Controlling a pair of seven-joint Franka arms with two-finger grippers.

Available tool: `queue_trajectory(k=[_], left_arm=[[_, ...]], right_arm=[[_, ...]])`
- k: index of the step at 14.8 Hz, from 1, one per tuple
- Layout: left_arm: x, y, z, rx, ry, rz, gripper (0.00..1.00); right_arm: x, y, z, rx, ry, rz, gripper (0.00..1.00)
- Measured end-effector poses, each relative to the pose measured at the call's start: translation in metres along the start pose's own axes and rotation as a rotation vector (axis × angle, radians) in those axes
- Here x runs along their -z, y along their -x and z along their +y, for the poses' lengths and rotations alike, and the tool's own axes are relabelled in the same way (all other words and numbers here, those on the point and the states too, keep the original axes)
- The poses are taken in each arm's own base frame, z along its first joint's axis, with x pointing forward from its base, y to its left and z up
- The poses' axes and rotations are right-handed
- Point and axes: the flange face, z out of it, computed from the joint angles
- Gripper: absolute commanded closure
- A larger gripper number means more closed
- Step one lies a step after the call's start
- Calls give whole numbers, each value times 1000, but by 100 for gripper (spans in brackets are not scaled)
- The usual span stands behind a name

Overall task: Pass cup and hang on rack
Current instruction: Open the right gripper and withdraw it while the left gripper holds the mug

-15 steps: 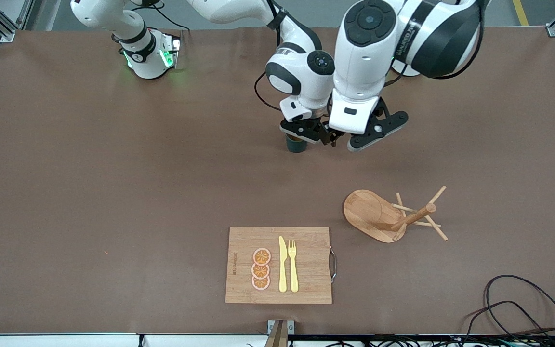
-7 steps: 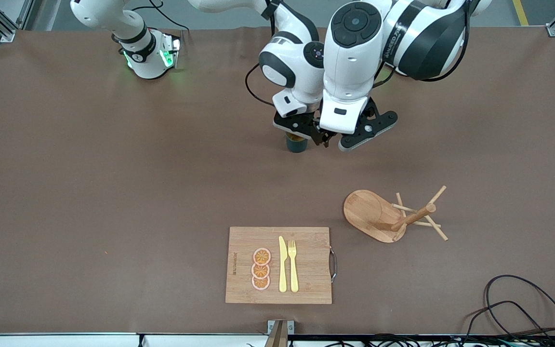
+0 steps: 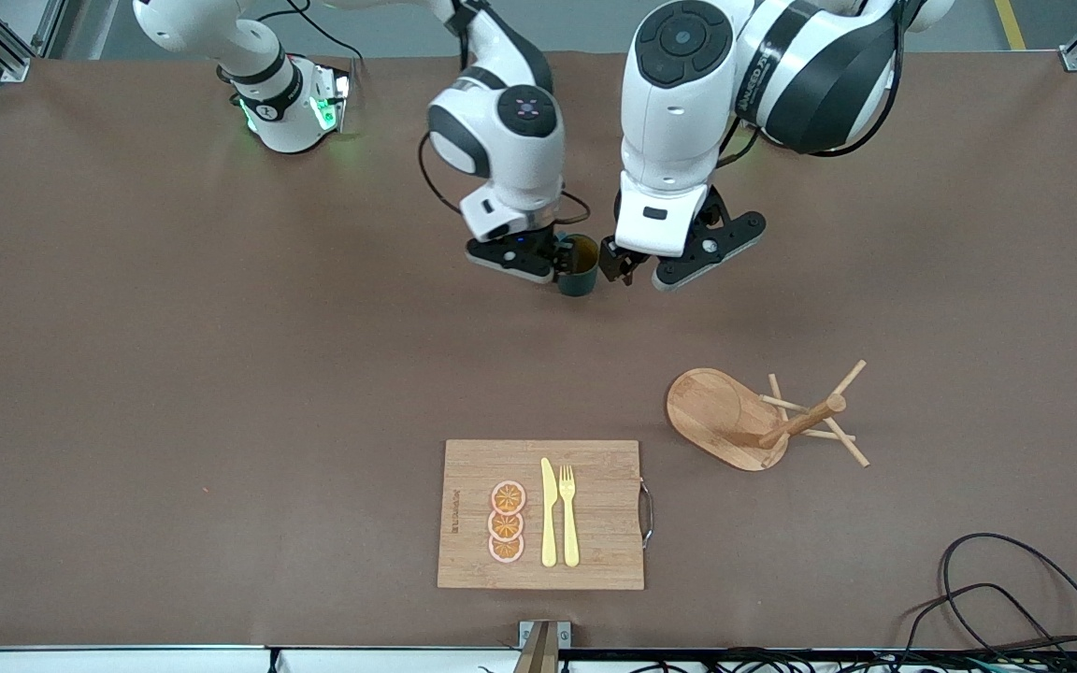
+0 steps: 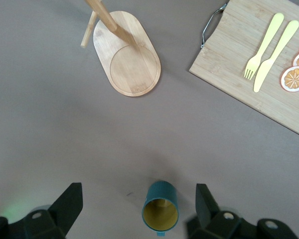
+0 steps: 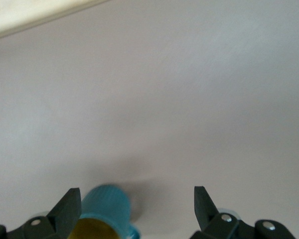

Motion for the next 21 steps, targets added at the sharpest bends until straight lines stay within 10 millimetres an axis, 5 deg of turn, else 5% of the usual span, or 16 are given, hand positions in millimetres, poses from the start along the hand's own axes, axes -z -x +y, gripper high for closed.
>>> queue_trajectory(k=[2, 5, 8, 13, 15, 18, 21], left_arm=[[-1, 5, 3, 6, -2, 5, 0], [-8, 36, 19, 25, -27, 53, 0], [-24, 82, 41, 47, -38, 105, 0], [-84, 187, 82, 110, -70, 300, 1], [-126, 237, 94, 118, -85, 401, 1], [-192, 298, 100, 130, -92, 538, 1], [-231, 316, 95, 166, -111, 587, 1]], right_arm=[[15, -48, 52, 4, 7, -3, 0], [26, -122, 162, 80, 39, -1, 0], [47, -180, 265, 177, 39, 0, 0], [112, -243, 390, 314, 52, -5, 0], [138, -259, 422, 303, 61, -18, 0], [154, -268, 438, 275, 65, -17, 0], [168, -273, 440, 266, 62, 4, 0]])
